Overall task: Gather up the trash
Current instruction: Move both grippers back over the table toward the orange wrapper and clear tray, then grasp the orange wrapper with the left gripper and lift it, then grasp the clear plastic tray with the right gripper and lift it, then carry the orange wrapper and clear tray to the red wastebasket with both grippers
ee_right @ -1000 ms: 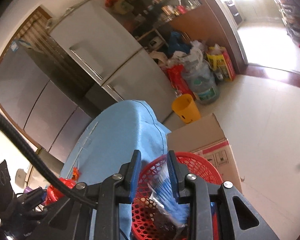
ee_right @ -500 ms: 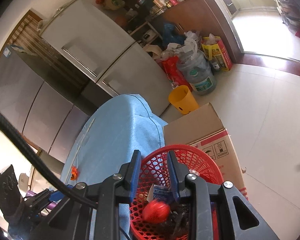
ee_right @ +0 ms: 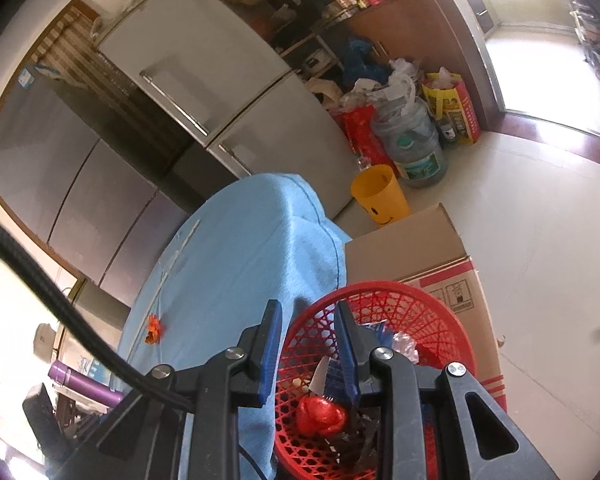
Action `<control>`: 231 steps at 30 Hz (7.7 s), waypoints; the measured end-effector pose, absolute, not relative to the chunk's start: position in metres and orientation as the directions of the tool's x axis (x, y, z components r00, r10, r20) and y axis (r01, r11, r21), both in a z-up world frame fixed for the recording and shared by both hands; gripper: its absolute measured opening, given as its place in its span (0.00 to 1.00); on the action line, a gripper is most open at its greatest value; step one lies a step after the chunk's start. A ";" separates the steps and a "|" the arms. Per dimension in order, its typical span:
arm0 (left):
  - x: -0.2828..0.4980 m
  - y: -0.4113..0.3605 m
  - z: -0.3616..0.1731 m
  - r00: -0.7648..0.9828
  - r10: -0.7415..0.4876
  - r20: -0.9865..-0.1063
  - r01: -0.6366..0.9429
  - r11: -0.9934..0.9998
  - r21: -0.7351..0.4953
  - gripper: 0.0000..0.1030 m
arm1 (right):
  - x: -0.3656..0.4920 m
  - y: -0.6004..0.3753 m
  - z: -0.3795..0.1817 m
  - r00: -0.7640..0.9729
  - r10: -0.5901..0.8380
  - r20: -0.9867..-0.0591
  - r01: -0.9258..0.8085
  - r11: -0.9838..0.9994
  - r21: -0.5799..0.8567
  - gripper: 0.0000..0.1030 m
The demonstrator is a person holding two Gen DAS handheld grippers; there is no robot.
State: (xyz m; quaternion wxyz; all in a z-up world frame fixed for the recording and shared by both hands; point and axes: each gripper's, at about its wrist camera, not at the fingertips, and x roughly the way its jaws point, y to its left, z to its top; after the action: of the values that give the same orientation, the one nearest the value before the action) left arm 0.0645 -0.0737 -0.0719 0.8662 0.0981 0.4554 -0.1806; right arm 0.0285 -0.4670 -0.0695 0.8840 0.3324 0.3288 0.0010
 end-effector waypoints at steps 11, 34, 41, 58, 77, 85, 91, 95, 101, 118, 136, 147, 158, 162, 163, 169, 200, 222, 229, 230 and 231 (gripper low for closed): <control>0.069 0.027 -0.089 0.566 -0.145 -0.812 0.167 0.984 -0.059 0.61 | 0.067 -0.392 -0.066 0.708 0.291 -0.643 0.117 0.850 0.514 0.29; 0.097 0.095 -0.124 0.535 -0.161 -0.829 0.037 0.985 -0.167 0.61 | 0.268 -0.221 -0.065 0.552 0.524 -0.649 -0.119 0.820 0.560 0.74; 0.103 0.100 -0.132 0.511 -0.171 -0.843 0.025 0.983 -0.185 0.61 | 0.361 -0.193 -0.065 0.555 0.530 -0.641 -0.084 0.803 0.591 0.74; 0.119 0.090 -0.139 0.483 -0.182 -0.857 0.052 0.982 -0.179 0.62 | 0.482 -0.103 -0.076 0.565 0.342 -0.751 -0.185 0.939 0.288 0.80; 0.138 0.084 -0.129 0.499 -0.165 -0.850 0.079 0.986 -0.146 0.62 | 0.466 -0.120 -0.110 0.550 0.247 -0.798 -0.167 0.968 0.185 0.40; 0.213 0.076 -0.095 0.591 -0.157 -0.791 0.060 0.987 -0.151 0.66 | 0.421 -0.179 -0.110 0.510 0.357 -0.783 -0.158 0.933 0.323 0.41; 0.294 0.041 -0.098 0.602 -0.140 -0.787 0.039 0.989 -0.146 0.68 | 0.424 -0.223 -0.099 0.503 0.546 -0.670 -0.047 0.791 0.610 0.71; 0.334 0.016 -0.118 0.542 -0.101 -0.834 0.048 0.995 -0.089 0.68 | 0.453 -0.224 -0.090 0.477 0.571 -0.668 0.055 0.739 0.671 0.75; 0.348 0.017 -0.138 0.490 -0.093 -0.867 0.046 0.996 -0.081 0.35 | 0.500 -0.208 -0.088 0.439 0.548 -0.712 0.239 0.693 0.681 0.75; 0.209 0.087 -0.097 0.658 -0.100 -0.746 0.094 0.994 -0.050 0.26 | 0.546 -0.131 -0.098 0.352 0.192 -0.916 0.473 0.808 0.351 0.75; 0.150 0.115 -0.092 0.654 -0.123 -0.747 0.021 0.989 -0.144 0.27 | 0.449 -0.112 -0.076 0.396 0.287 -0.872 0.124 0.924 0.361 0.49; 0.121 0.097 -0.063 0.679 -0.180 -0.712 0.045 0.978 -0.204 0.27 | 0.283 -0.151 -0.039 0.406 0.482 -0.777 -0.163 0.874 0.457 0.49; 0.074 0.041 -0.029 0.713 -0.167 -0.681 0.113 0.986 -0.124 0.27 | 0.123 -0.208 -0.004 0.556 0.502 -0.662 -0.346 0.865 0.364 0.49; 0.052 0.015 -0.022 0.740 -0.113 -0.664 0.119 0.992 -0.036 0.27 | 0.097 -0.226 -0.018 0.565 0.476 -0.673 -0.313 0.879 0.359 0.49; 0.047 0.010 -0.022 0.743 -0.108 -0.660 0.123 0.992 -0.025 0.27 | 0.092 -0.230 -0.023 0.562 0.473 -0.679 -0.305 0.881 0.361 0.49; 0.029 -0.012 -0.029 0.723 -0.149 -0.674 0.192 0.981 -0.010 0.27 | 0.073 -0.254 -0.028 0.570 0.453 -0.686 -0.244 0.890 0.385 0.49; 0.015 -0.047 0.013 0.739 -0.203 -0.643 0.288 0.957 0.029 0.27 | 0.027 -0.313 -0.014 0.689 0.451 -0.567 -0.169 0.861 0.479 0.49; 0.025 -0.155 0.040 0.764 -0.195 -0.615 0.407 0.885 0.225 0.28 | 0.001 -0.413 -0.020 0.770 0.365 -0.524 -0.020 0.834 0.552 0.49; 0.025 -0.179 0.039 0.752 -0.208 -0.626 0.447 0.859 0.251 0.28 | -0.002 -0.433 -0.027 0.778 0.352 -0.520 0.015 0.817 0.576 0.49; 0.025 -0.182 0.039 0.751 -0.208 -0.627 0.449 0.857 0.253 0.28 | -0.003 -0.434 -0.027 0.779 0.349 -0.520 0.018 0.818 0.575 0.49; 0.026 -0.184 0.038 0.748 -0.209 -0.630 0.453 0.854 0.255 0.28 | -0.004 -0.435 -0.028 0.782 0.346 -0.519 0.020 0.818 0.575 0.49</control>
State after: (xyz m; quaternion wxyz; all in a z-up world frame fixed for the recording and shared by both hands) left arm 0.0257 -0.1842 0.0376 0.9131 0.2001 0.3055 -0.1814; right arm -0.0043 -0.4348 -0.0281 0.8988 0.2881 0.3176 0.0905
